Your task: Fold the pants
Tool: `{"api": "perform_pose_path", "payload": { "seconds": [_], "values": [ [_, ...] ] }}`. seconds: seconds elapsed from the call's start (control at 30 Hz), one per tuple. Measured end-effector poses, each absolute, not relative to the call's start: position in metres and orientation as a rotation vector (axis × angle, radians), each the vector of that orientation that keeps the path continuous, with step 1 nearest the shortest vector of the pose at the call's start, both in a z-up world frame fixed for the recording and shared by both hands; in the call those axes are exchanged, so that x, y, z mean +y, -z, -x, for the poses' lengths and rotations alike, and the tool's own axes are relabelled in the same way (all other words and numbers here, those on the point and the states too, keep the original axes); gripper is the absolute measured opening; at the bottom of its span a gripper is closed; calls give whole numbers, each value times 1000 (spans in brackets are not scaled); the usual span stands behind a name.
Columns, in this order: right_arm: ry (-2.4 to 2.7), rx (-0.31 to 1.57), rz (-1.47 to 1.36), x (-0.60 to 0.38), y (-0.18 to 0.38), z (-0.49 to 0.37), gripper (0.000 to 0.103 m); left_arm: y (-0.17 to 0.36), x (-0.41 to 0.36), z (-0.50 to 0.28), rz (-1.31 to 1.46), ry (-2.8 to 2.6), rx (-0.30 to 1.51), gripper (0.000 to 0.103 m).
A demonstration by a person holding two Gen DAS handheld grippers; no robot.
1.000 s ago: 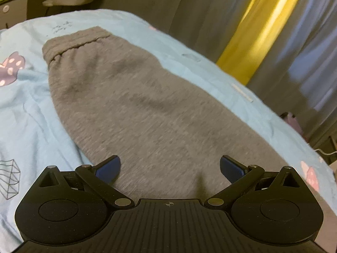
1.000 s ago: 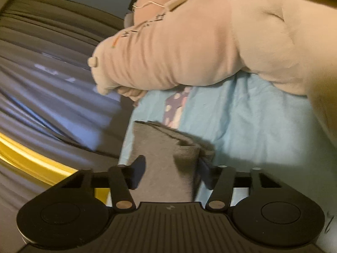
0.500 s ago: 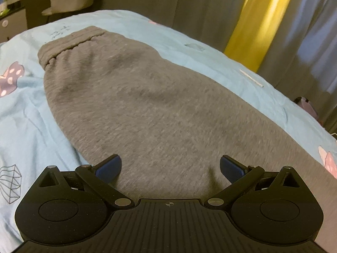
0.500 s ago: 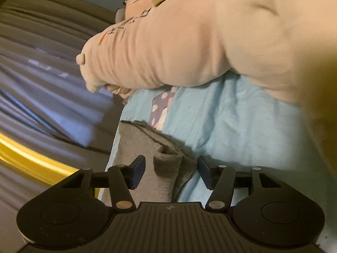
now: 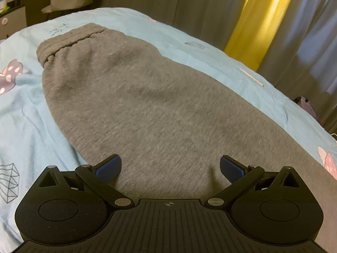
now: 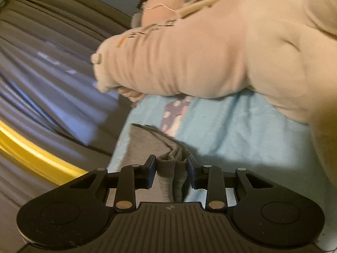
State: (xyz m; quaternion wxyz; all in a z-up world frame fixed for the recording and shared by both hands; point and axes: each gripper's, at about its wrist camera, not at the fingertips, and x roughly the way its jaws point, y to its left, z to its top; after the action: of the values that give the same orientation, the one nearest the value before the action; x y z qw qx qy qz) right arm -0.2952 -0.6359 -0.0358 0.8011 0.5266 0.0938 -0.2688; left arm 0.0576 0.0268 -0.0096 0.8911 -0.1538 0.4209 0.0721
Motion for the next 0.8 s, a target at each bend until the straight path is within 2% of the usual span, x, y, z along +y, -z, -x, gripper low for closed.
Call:
{"api": "perform_pose_path", "payload": {
  "seconds": [0.07, 0.2, 0.37, 0.4, 0.43, 0.47, 0.6, 0.67, 0.73, 0.8],
  "values": [
    [571, 207, -1118, -636, 34, 292, 31, 10, 27, -57, 320, -149, 874, 103],
    [591, 236, -1164, -641, 47, 288, 46, 10, 28, -57, 326, -146, 874, 103],
    [580, 261, -1161, -644, 57, 276, 49, 11, 28, -58, 322, -148, 881, 103],
    [576, 264, -1143, -643, 56, 273, 42, 11, 28, -58, 321, -149, 882, 103],
    [575, 267, -1113, -641, 53, 269, 24, 11, 27, -59, 319, -149, 882, 103],
    [564, 264, -1086, -639, 50, 267, 19, 11, 27, -59, 319, -149, 882, 103],
    [576, 298, -1034, -635, 45, 258, 25, 12, 28, -59, 321, -147, 882, 103],
    [586, 325, -1029, -636, 48, 254, 25, 12, 28, -60, 319, -146, 883, 103],
    [604, 339, -994, -633, 44, 249, 17, 12, 28, -59, 320, -145, 882, 103],
    [619, 348, -942, -628, 35, 245, 15, 12, 28, -59, 326, -143, 880, 103]
  ]
}}
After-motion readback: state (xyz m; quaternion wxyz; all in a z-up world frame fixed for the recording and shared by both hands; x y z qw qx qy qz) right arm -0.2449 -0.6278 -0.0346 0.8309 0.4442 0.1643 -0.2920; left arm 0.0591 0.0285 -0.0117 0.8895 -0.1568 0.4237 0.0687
